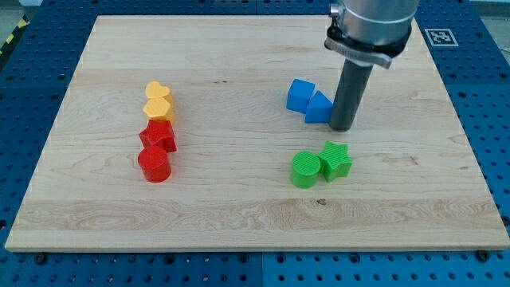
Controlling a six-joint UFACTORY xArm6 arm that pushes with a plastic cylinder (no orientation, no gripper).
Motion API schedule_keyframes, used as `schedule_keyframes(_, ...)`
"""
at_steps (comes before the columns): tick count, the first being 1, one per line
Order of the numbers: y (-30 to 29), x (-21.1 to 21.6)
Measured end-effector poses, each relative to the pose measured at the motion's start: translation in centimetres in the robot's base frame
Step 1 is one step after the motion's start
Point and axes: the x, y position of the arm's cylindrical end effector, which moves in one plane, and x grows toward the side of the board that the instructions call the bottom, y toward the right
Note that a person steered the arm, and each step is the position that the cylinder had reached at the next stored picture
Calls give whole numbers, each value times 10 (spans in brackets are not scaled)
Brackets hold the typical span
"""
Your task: Move your arm to the center left of the board
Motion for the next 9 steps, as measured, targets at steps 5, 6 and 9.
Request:
schedule_keyframes(5,-64,22)
schedule_keyframes(6,-127,-1)
schedule_keyframes(9,-278,-122)
